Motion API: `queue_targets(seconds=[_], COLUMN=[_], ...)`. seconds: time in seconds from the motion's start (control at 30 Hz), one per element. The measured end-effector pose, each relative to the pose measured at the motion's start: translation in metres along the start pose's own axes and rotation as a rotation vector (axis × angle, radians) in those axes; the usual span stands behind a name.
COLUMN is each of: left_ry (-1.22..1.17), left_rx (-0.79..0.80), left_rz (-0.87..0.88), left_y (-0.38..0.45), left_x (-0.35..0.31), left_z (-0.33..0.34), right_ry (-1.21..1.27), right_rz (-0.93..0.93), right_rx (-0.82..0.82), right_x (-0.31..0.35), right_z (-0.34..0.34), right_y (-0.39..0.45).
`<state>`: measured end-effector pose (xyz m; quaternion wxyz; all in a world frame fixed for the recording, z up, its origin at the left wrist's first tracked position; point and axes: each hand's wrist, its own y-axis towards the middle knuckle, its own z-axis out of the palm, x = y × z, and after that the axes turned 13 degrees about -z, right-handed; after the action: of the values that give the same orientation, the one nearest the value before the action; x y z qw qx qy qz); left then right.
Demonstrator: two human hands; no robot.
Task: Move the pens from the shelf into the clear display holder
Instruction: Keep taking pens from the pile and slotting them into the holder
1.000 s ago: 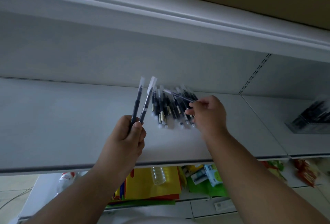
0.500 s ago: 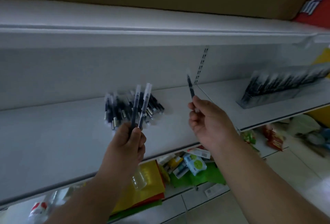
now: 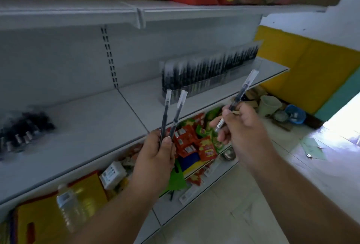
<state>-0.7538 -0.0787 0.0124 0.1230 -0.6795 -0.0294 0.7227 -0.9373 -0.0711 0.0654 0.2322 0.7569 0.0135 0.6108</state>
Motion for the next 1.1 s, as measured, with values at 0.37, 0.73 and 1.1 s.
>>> queue_targets(seconds=[0.37,0.73,1.1], left_ry=[0.120,0.101,0.124], left_rx=[0.119,0.211,-0.091], left_rz=[-0.022,0.011,0.103], left_y=[0.067,0.189,0.280], left_x=[0.016,-0.019,-0.017], left_z=[0.143,0.236,0.322], right_ry=[-0.190,-0.407,-0.354], right_rz=[-0.003,-0.081,-0.213], right_rx=[-0.014,-0.145,0.024], right_x=[-0.065,-0.108,-0.184], right_z=[-0.126,-0.204,-0.266], right_y=[0.053,0.170,0.316])
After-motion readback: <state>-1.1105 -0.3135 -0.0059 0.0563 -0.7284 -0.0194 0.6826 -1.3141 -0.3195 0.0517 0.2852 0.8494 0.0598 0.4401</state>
